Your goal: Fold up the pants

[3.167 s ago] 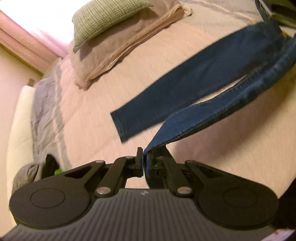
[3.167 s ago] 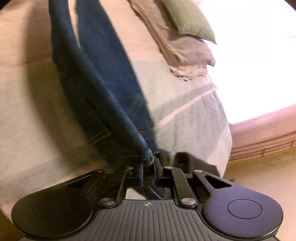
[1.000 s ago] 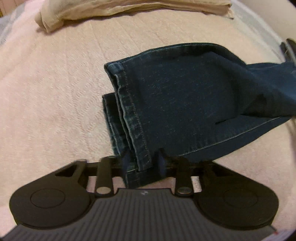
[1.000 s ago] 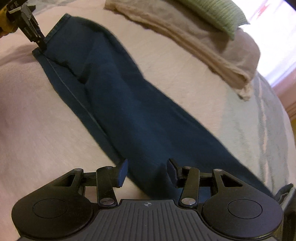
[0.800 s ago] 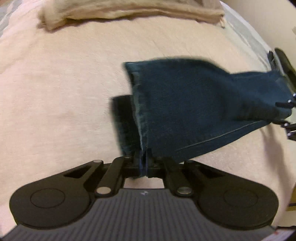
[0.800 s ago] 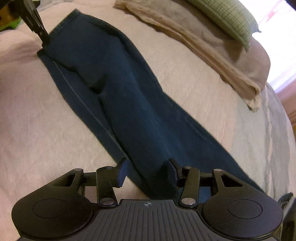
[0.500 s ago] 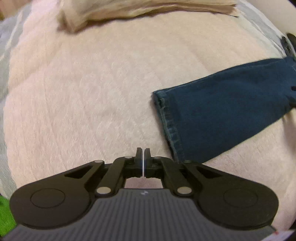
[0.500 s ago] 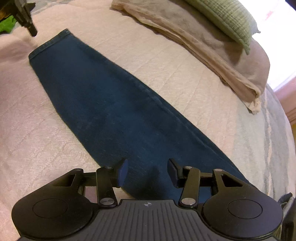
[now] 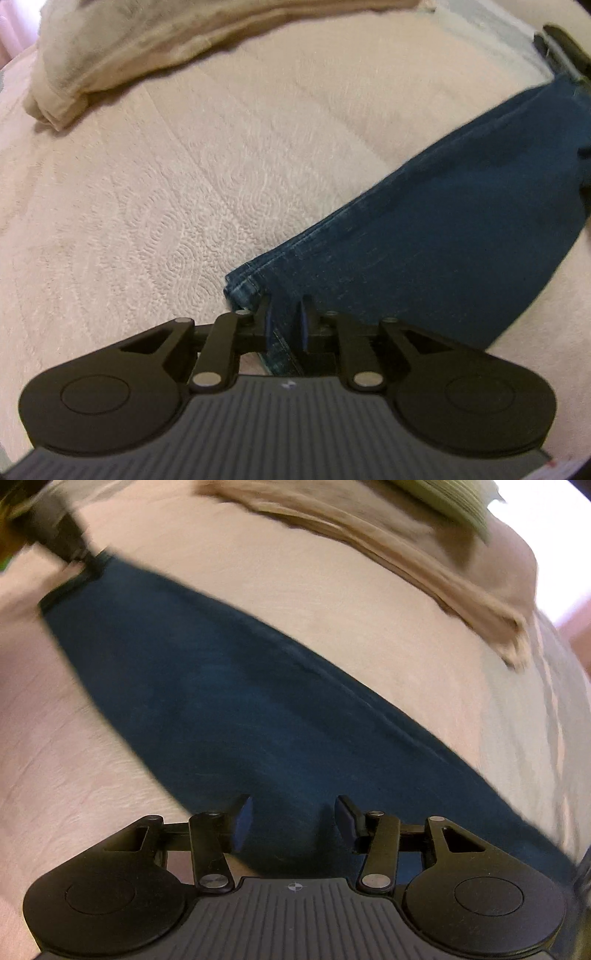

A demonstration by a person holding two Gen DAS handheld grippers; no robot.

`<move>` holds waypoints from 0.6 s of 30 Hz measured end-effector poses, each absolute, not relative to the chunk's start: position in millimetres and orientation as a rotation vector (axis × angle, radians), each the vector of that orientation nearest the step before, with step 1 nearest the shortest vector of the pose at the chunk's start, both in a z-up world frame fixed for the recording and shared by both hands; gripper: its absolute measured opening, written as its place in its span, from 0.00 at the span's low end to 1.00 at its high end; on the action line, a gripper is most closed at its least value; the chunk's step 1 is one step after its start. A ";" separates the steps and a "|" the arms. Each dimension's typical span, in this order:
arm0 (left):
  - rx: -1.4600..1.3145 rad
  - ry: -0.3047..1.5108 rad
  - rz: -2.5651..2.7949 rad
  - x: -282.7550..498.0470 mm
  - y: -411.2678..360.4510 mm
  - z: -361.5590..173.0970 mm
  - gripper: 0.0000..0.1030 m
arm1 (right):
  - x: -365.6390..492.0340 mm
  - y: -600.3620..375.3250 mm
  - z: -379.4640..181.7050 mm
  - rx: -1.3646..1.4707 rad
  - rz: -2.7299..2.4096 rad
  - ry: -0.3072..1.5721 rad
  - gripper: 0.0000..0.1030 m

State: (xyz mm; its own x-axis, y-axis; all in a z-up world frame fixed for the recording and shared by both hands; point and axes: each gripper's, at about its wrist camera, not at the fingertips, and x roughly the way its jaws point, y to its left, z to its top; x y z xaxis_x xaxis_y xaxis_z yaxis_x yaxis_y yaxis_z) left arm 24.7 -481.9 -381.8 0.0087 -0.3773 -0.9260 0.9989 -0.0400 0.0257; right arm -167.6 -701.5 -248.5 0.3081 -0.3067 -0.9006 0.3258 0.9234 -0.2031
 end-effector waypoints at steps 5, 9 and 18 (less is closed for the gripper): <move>1.004 0.858 -1.300 3.5 -488.9 -368.4 0.12 | -208.5 -755.6 -245.2 0.289 -0.537 1.117 0.47; 0.995 0.805 -1.317 -43.4 -509.1 -334.7 0.12 | -256.6 -776.9 -213.7 0.303 -0.619 0.995 0.47; 1.063 0.718 -1.624 -192.7 -623.1 -326.2 0.33 | -331.7 -904.5 -201.0 0.065 -0.483 1.048 0.47</move>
State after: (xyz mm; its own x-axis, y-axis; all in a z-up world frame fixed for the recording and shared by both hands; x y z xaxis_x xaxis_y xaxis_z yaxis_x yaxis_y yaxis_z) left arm -192.7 -623.1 -326.2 -0.0880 -0.4260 -0.9004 0.9527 -0.2999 0.0488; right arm -331.7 -904.5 -201.0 0.4049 -0.3519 -0.8439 0.4124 0.8940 -0.1749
